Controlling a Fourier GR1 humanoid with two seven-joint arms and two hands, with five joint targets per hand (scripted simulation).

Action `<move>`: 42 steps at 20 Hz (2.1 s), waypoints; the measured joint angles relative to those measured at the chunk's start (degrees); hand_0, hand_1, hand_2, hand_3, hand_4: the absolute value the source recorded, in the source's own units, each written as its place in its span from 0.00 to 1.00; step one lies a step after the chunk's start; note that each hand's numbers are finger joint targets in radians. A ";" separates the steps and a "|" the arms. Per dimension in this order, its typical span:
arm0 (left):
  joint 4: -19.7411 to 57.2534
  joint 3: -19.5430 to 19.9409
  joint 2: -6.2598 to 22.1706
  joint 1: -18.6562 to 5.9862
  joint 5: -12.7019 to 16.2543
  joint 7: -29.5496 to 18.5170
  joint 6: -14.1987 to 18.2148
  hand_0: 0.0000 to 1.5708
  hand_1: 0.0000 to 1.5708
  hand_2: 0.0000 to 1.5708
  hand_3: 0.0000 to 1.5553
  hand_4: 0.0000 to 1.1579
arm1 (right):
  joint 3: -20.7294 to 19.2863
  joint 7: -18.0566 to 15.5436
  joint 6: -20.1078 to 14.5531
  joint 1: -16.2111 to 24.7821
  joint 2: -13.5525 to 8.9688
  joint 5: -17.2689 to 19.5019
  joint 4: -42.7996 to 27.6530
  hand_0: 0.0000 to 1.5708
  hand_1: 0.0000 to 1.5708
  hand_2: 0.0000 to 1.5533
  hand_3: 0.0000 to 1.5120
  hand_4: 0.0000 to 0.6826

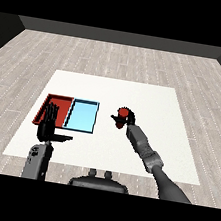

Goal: Pick the red can and put it in the red box

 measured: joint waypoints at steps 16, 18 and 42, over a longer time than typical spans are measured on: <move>0.50 0.18 0.71 -0.03 0.72 -0.09 -1.31 0.00 0.00 0.00 0.00 0.00 | 3.35 1.08 -4.53 0.46 -0.06 0.94 -5.22 0.98 0.98 0.94 0.91 0.85; 0.47 -0.04 0.87 -0.60 0.49 0.52 -1.25 0.00 0.00 0.00 0.00 0.00 | 3.51 1.01 -4.21 1.14 -0.30 1.79 -7.04 0.98 0.98 0.94 0.92 0.85; -10.14 -18.30 -3.36 0.23 -5.62 16.78 3.71 0.00 0.00 0.00 0.00 0.00 | 13.88 25.03 -11.23 26.49 -11.21 12.42 -70.35 0.95 0.95 0.94 0.93 0.85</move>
